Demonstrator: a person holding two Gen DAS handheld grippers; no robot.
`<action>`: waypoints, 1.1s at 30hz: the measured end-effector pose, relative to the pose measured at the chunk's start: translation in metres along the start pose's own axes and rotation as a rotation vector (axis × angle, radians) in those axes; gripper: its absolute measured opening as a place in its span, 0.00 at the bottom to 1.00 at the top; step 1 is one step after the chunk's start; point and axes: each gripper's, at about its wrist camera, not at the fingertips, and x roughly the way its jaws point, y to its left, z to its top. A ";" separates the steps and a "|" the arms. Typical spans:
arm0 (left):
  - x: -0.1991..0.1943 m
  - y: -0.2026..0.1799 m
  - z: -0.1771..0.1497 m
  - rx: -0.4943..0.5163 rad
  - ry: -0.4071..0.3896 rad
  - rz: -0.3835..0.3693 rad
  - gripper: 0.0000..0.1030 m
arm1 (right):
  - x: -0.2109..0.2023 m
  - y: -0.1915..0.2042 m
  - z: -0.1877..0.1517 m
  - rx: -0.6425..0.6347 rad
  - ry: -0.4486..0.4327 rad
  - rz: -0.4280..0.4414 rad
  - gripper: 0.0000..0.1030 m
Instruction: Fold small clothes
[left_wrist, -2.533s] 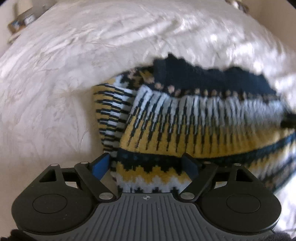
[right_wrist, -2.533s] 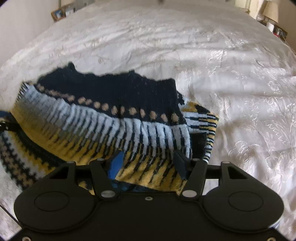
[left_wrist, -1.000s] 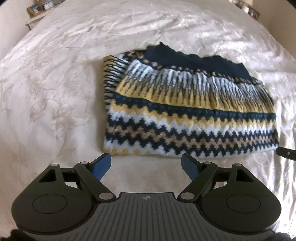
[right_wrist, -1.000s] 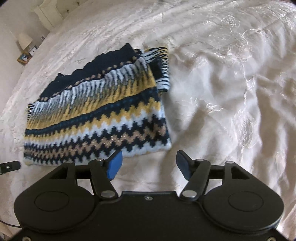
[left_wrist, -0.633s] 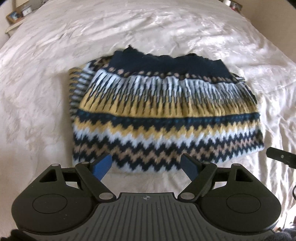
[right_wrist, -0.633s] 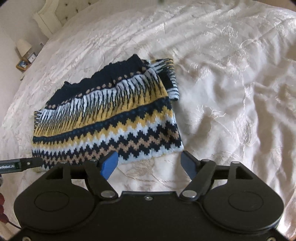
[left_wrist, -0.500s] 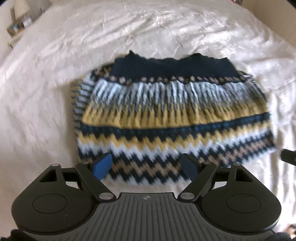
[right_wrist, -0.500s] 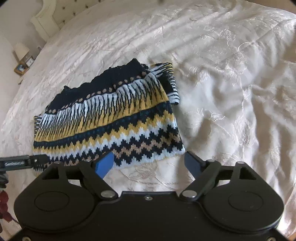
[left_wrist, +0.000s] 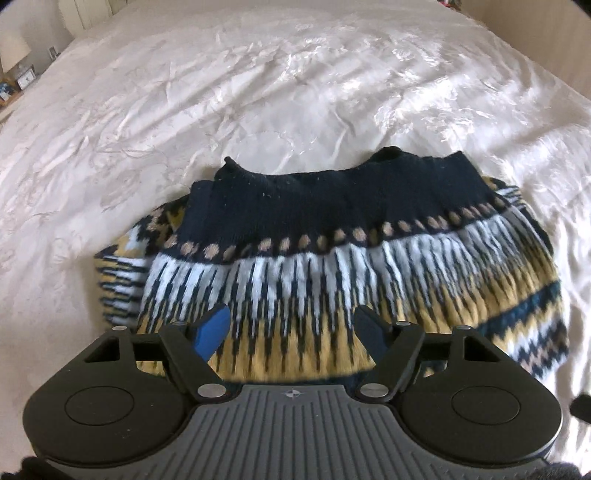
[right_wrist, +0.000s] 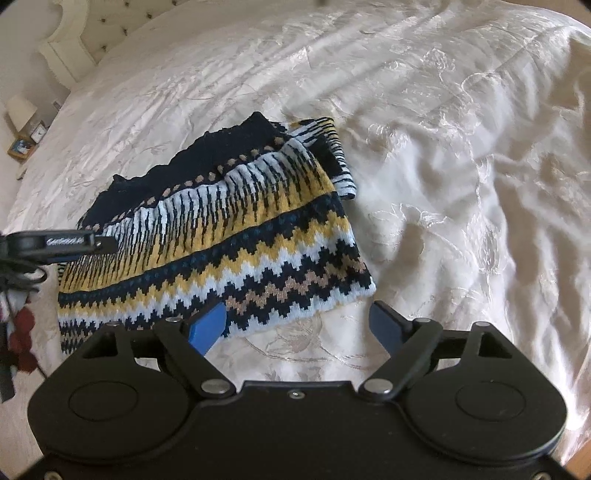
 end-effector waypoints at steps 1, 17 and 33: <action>0.005 0.002 0.002 -0.012 0.009 0.002 0.71 | 0.000 0.001 0.000 0.003 0.002 -0.002 0.86; 0.053 0.015 0.000 -0.075 0.098 0.036 0.84 | 0.011 -0.007 0.011 0.036 0.010 0.079 0.88; 0.067 0.019 0.002 -0.155 0.120 0.073 1.00 | 0.116 -0.069 0.123 0.008 0.110 0.281 0.94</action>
